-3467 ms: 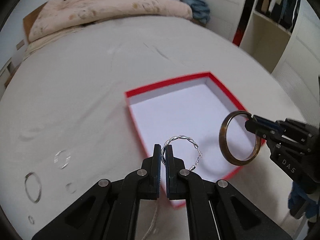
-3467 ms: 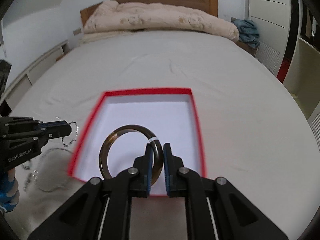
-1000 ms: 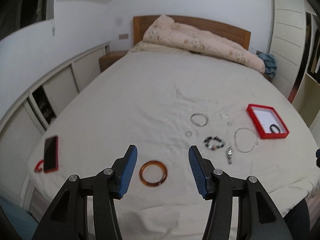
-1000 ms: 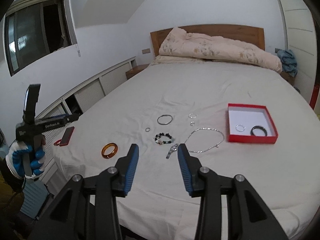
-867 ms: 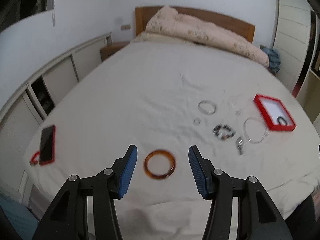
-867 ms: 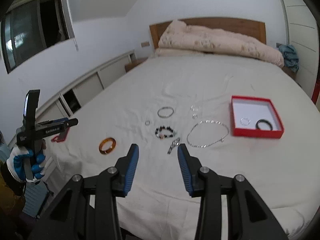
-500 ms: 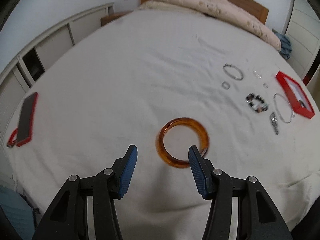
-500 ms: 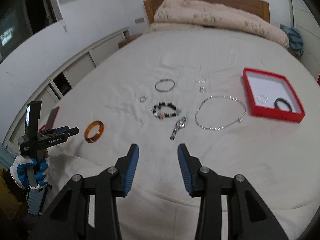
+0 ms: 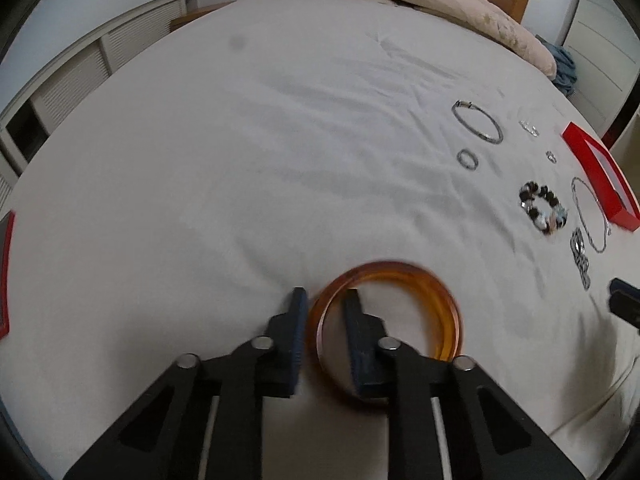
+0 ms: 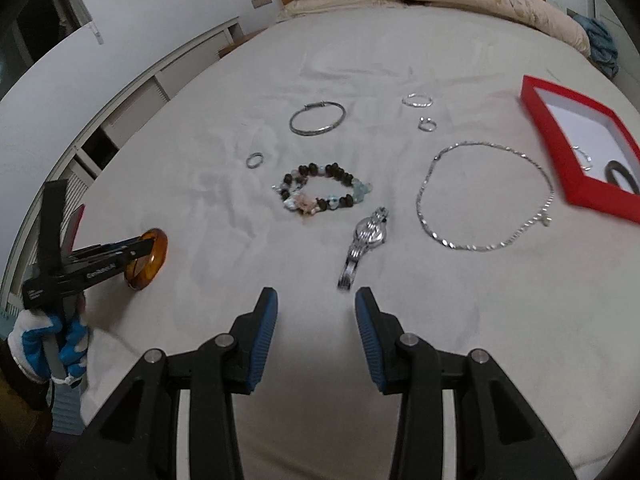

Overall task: Organize jewelry
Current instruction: 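Grasp the amber bangle with the left gripper while the right gripper grasps the silver watch, then lower the amber bangle into the box with left gripper while right gripper places the watch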

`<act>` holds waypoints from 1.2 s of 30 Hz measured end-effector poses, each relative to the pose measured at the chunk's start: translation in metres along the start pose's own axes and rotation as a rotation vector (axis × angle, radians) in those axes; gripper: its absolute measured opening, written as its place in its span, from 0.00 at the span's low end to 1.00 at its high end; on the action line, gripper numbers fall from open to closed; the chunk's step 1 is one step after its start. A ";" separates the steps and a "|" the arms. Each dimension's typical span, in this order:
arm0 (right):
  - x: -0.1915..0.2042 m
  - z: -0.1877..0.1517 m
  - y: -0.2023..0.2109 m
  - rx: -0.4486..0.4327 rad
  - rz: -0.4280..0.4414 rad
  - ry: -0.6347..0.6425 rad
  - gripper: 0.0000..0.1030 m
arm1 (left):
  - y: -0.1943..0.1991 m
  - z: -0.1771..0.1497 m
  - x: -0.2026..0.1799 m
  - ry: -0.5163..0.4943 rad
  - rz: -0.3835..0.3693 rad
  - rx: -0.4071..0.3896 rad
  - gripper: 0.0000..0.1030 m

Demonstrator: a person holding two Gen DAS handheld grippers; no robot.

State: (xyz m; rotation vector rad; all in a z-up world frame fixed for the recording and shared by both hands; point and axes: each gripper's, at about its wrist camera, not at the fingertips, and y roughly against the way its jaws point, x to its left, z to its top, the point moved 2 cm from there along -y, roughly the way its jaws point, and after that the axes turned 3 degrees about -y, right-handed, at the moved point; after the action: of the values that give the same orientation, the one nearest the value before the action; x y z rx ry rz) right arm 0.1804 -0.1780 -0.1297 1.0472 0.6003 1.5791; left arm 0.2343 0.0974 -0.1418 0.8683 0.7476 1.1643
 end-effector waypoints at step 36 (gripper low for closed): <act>-0.042 0.035 0.057 -0.155 0.048 0.008 0.21 | 0.053 0.066 -0.121 -0.127 -0.033 -0.140 0.09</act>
State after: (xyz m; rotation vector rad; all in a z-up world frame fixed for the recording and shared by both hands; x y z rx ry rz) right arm 0.1824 -0.2382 -0.0797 0.9459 0.4536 1.6449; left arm 0.2380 -0.0241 -0.0570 0.8018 0.5679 1.1073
